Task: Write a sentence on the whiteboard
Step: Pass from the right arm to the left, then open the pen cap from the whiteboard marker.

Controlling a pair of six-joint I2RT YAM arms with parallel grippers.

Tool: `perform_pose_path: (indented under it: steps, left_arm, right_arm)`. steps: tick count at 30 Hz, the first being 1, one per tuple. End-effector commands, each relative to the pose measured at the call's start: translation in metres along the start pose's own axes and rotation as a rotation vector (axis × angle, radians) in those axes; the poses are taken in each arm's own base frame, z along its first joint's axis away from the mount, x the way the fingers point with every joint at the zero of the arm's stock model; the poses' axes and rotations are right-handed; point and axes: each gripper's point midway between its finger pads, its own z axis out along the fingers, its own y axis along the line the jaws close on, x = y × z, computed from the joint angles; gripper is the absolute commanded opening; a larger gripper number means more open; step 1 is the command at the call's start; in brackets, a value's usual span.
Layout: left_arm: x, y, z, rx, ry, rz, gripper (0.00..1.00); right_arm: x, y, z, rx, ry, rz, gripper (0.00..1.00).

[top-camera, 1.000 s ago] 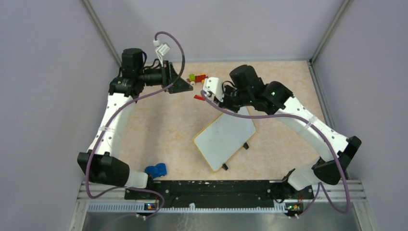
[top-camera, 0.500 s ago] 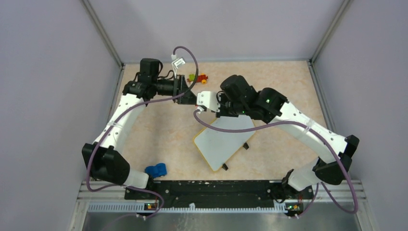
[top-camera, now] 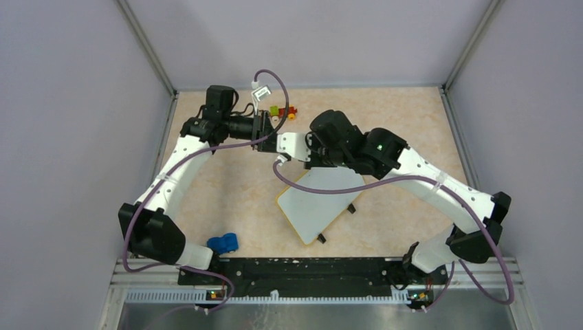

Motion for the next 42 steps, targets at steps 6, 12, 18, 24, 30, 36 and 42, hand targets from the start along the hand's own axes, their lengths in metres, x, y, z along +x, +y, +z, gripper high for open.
perform_pose_path:
  steps: [6, 12, 18, 24, 30, 36, 42]
  left_arm:
    - [-0.001, -0.010, 0.001, 0.050, -0.002, 0.047, 0.09]
    - [-0.008, -0.009, -0.003, 0.034, -0.033, 0.109, 0.00]
    - [-0.015, -0.016, -0.014, 0.079, -0.067, 0.176, 0.00]
    - [-0.020, -0.027, -0.026, 0.087, -0.119, 0.278, 0.00]
    - [-0.025, -0.039, -0.029, 0.092, -0.192, 0.373, 0.00]
    - [-0.018, -0.044, -0.027, 0.155, -0.207, 0.324, 0.00]
    - [-0.023, -0.041, -0.025, 0.144, -0.234, 0.293, 0.00]
  right_arm:
    - [-0.021, -0.017, -0.010, 0.066, -0.061, 0.009, 0.00]
    - [-0.030, -0.006, -0.021, -0.034, -0.171, 0.116, 0.67]
    - [-0.032, -0.024, -0.048, -0.267, -0.466, 0.515, 0.79]
    - [-0.035, -0.035, -0.074, -0.394, -0.711, 0.739, 0.79]
    - [-0.045, -0.023, -0.079, -0.557, -0.819, 0.839, 0.79]
    - [-0.049, -0.023, -0.068, -0.648, -0.863, 0.978, 0.76]
    - [-0.051, -0.031, -0.056, -0.642, -0.862, 1.077, 0.64]
